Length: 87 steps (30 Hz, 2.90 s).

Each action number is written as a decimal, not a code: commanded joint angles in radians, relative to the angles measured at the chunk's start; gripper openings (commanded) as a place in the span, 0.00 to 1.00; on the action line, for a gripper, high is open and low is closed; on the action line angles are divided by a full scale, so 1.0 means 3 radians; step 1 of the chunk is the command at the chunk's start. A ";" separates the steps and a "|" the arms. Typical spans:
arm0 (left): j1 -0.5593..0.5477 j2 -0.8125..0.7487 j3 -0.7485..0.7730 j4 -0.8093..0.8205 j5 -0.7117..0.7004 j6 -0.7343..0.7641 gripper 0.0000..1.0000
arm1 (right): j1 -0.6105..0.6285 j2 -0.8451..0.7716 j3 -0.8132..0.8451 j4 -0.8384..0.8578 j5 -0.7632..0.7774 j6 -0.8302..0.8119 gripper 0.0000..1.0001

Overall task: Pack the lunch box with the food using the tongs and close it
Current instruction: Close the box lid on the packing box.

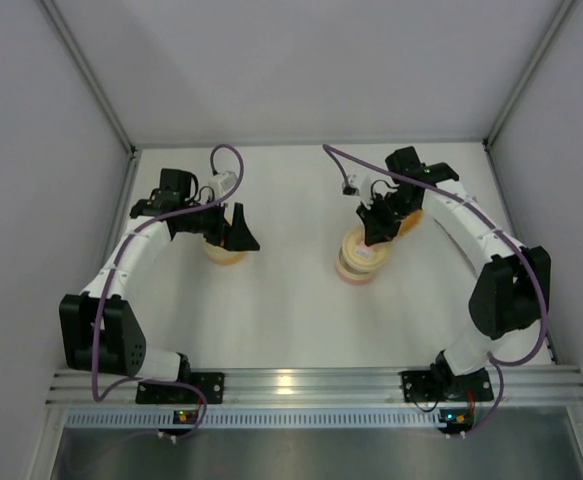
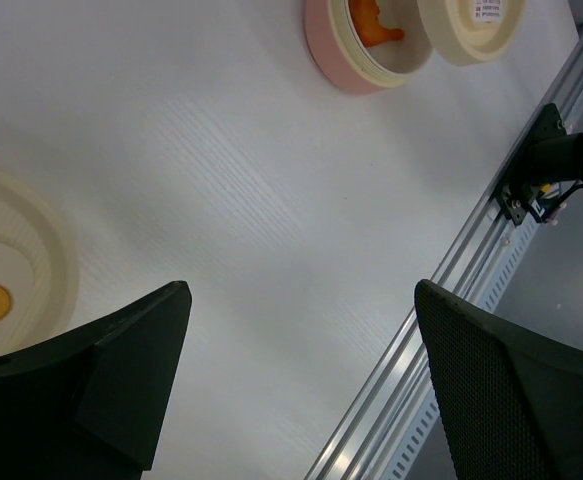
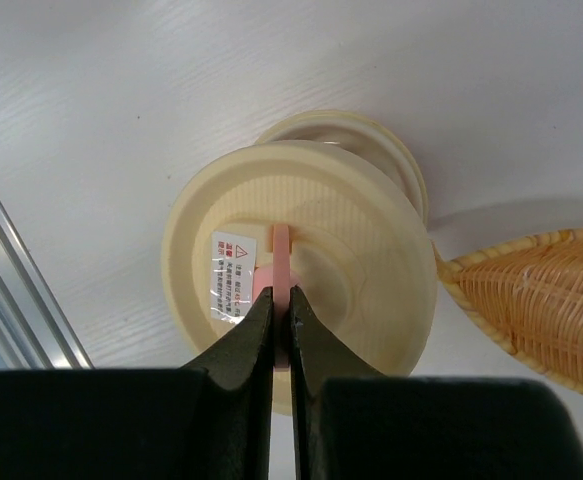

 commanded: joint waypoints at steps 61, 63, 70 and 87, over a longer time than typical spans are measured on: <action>0.0001 0.0201 0.0107 -0.0028 -0.0034 -0.0002 0.98 | 0.0401 0.0414 0.0094 0.0226 -0.0581 0.0141 0.00; 0.0001 0.0201 0.0102 -0.0028 -0.0019 -0.0002 0.98 | 0.0432 0.0404 0.0064 0.0211 -0.0504 0.0070 0.00; 0.0011 0.0216 0.0132 -0.0068 0.0139 0.0044 0.98 | 0.0483 0.0578 0.0212 -0.0218 -0.0677 -0.0676 0.00; 0.0569 0.0324 0.0271 -0.0017 0.0835 -0.0074 0.98 | 0.0631 0.0572 0.0441 -0.0960 -0.0478 -0.2543 0.00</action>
